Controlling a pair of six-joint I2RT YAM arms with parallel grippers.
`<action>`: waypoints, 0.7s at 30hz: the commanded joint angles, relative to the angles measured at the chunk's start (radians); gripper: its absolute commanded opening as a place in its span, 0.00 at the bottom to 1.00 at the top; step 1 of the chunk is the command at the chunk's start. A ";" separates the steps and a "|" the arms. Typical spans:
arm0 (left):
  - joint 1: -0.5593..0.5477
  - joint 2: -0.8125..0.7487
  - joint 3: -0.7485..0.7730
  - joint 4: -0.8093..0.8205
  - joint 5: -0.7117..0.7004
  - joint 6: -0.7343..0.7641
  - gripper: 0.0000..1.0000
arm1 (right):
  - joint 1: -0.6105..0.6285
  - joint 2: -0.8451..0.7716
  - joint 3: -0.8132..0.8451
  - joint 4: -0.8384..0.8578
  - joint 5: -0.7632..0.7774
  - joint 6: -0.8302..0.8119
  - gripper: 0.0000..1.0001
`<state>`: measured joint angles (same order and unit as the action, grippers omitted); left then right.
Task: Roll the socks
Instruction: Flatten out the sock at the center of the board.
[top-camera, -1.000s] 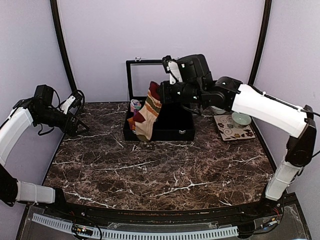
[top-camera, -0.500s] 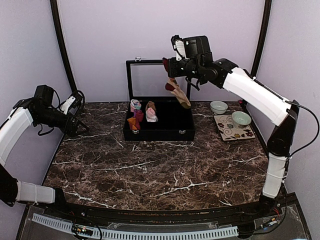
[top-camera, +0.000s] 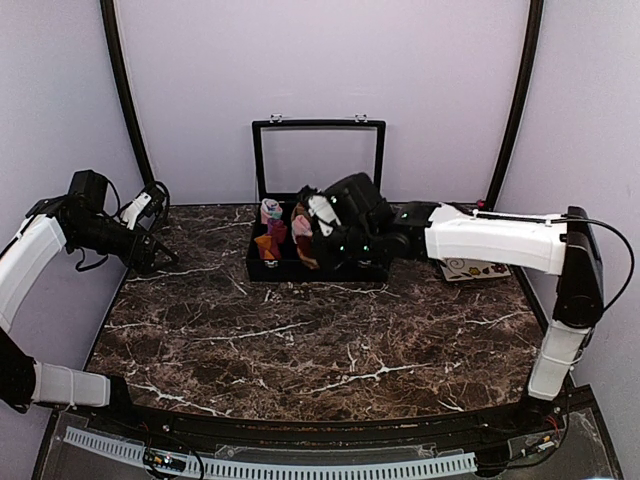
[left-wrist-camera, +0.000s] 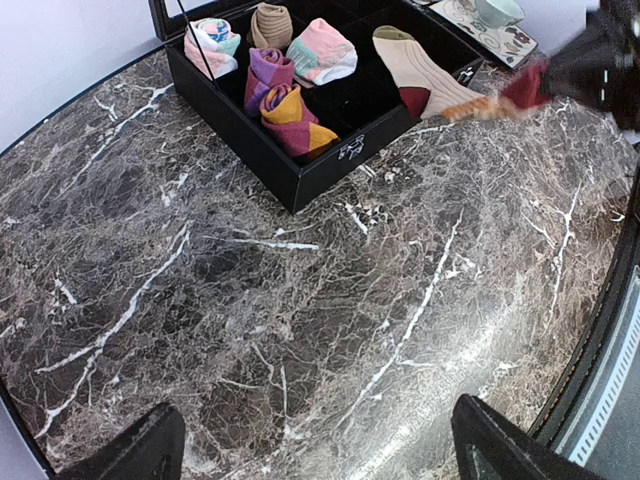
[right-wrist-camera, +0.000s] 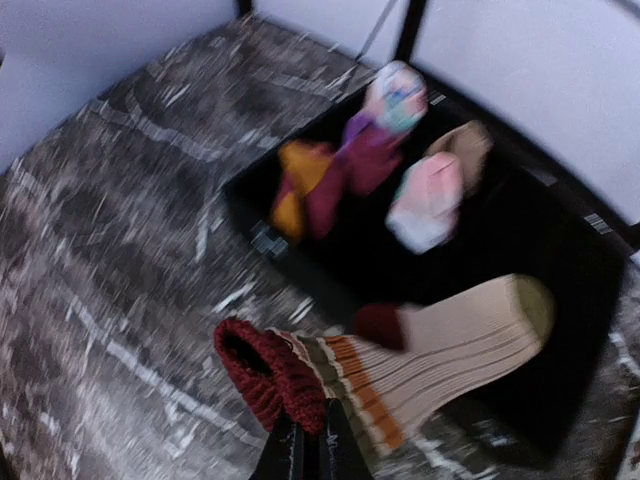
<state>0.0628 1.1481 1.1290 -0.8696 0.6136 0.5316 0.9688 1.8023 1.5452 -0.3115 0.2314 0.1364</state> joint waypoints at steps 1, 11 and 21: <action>0.001 0.002 -0.014 -0.016 0.028 0.012 0.96 | 0.134 0.026 -0.133 0.082 -0.121 0.097 0.00; -0.005 0.002 -0.047 -0.051 0.068 0.078 0.99 | 0.278 0.122 -0.290 0.255 -0.239 0.239 0.00; -0.110 -0.007 -0.131 -0.045 0.055 0.113 0.99 | 0.303 0.146 -0.461 0.384 -0.301 0.339 0.00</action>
<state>0.0261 1.1515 1.0340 -0.8883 0.6613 0.6090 1.2644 1.9209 1.1378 -0.0273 -0.0208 0.4110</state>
